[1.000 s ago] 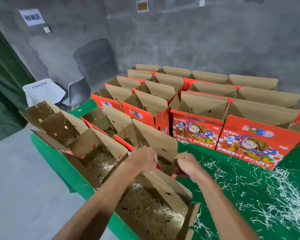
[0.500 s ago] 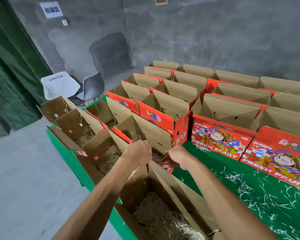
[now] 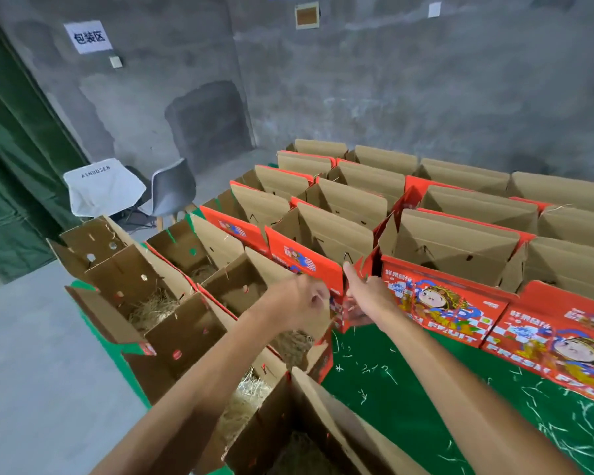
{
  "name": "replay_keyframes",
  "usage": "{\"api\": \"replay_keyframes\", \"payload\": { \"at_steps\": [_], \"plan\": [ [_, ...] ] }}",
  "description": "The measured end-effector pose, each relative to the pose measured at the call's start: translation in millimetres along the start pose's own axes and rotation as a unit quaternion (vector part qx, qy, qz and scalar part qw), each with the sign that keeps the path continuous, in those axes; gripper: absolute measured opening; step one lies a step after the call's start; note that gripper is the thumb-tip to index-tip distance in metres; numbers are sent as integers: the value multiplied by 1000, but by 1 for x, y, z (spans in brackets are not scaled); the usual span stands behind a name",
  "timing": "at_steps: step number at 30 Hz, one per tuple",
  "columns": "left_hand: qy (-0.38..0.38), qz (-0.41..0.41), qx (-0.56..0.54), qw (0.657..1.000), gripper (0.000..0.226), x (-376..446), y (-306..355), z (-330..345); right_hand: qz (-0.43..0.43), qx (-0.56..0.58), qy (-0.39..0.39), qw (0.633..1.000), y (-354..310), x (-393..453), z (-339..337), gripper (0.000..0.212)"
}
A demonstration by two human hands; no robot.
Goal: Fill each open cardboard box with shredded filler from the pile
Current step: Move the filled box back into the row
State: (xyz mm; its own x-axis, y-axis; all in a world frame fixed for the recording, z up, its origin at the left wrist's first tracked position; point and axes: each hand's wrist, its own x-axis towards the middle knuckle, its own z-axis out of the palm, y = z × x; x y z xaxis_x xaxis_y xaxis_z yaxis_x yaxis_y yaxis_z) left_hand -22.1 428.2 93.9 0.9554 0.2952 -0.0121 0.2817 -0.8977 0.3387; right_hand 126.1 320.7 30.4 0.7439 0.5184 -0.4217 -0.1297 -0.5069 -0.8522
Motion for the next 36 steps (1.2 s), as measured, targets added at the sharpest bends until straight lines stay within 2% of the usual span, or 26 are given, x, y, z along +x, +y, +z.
{"api": "replay_keyframes", "payload": {
  "at_steps": [2, 3, 7, 11, 14, 17, 20, 24, 27, 33, 36],
  "plan": [
    [31, 16, 18, 999, 34, 27, 3, 1, 0, -6, 55, 998, -8, 21, -10, 70],
    [27, 16, 34, 999, 40, 40, 4, 2, 7, -5, 58, 998, -10, 29, -13, 66],
    [-27, -4, 36, 999, 40, 78, 3, 7, 77, 90, 18, 993, -14, 55, -15, 55],
    [20, 8, 53, 998, 45, 93, -13, 2, 94, 93, 14, 991, -24, 77, 0, 56],
    [-7, -8, 79, 997, 55, 97, -29, 1, 103, 60, 13, 993, -23, 82, 13, 33],
    [-51, -83, 113, 989, 50, 98, -45, 1, 91, -38, -7, 995, -5, 72, 29, 15],
    [-65, -104, 153, 981, 36, 97, -47, 2, 101, 7, -61, 993, 15, 50, 29, 19],
    [-58, -58, 258, 963, 25, 93, -21, 0, 88, 36, -71, 993, 35, 22, 2, 19],
    [-70, -18, 288, 955, 24, 87, 10, -1, 84, 31, -69, 994, 48, -1, -26, 24],
    [-113, 102, 231, 961, 26, 72, 111, 21, 102, 14, -44, 994, 97, -42, -105, 23],
    [-212, 169, 120, 955, 22, 61, 168, 43, 122, 17, -26, 992, 132, -66, -150, 25]
  ]
}}
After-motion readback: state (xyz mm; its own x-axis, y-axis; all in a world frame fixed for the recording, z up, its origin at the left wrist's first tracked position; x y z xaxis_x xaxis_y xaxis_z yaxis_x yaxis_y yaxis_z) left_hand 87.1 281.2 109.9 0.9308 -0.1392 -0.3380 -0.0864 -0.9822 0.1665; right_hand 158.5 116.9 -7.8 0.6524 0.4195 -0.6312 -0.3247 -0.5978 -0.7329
